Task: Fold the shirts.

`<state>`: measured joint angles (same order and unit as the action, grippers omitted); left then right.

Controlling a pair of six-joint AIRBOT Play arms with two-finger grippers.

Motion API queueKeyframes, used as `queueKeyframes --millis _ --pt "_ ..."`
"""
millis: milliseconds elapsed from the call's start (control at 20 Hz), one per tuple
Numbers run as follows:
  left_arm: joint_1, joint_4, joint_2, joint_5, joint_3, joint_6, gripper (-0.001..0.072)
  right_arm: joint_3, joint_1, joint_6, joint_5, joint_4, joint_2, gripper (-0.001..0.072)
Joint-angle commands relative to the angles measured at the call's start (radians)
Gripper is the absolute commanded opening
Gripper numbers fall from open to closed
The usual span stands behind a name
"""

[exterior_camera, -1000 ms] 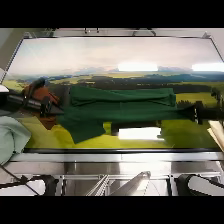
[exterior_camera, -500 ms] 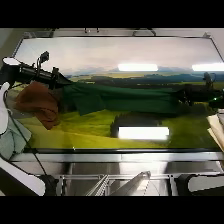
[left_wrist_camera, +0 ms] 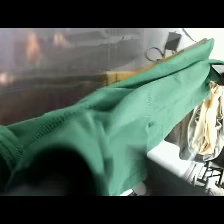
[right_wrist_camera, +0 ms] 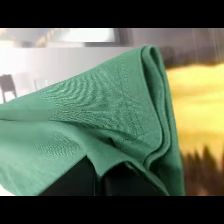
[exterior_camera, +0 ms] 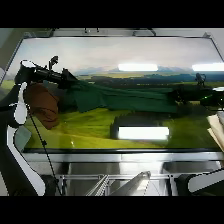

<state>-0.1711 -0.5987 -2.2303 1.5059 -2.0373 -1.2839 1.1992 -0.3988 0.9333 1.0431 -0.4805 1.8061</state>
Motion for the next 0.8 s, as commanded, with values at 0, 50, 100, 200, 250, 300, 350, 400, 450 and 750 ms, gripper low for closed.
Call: queueKeyframes --millis 0,50,100,200,250,300,350,400,450,750 --pt "-0.025 0.032 -0.011 0.038 -0.052 -0.003 0.071 0.023 -0.008 -0.029 0.061 -0.014 0.003 0.0328" --pt "-0.038 0.083 0.004 0.039 -0.051 -0.003 0.071 0.046 -0.023 -0.029 0.1 -0.033 -0.001 0.0398" --pt "-0.059 0.146 0.032 0.027 -0.029 -0.002 0.071 0.076 -0.042 -0.029 0.137 -0.059 -0.005 0.0398" --pt "-0.1 0.224 0.089 0.012 0.018 0.002 0.0709 0.135 -0.098 0.002 0.169 -0.142 -0.023 0.058" --pt "-0.122 0.224 0.111 0.02 0.024 0.002 0.0709 0.148 -0.124 0.039 0.161 -0.183 -0.029 0.07" --pt "-0.14 0.225 0.127 0.039 0.024 0.002 0.0708 0.15 -0.145 0.066 0.16 -0.216 -0.03 0.07" --pt "-0.146 0.225 0.142 0.059 0.024 0.002 0.0668 0.149 -0.153 0.087 0.171 -0.248 -0.024 0.07" --pt "-0.143 0.225 0.152 0.076 0.024 0.002 0.0556 0.147 -0.152 0.117 0.188 -0.285 -0.013 0.07" --pt "-0.13 0.225 0.159 0.092 0.024 0.002 0.037 0.147 -0.139 0.138 0.215 -0.305 0.004 0.07" --pt "0.064 0.224 0.139 0.084 0.024 0.04 0.0002 0.148 0.022 0.179 0.214 -0.301 0.096 0.0699"
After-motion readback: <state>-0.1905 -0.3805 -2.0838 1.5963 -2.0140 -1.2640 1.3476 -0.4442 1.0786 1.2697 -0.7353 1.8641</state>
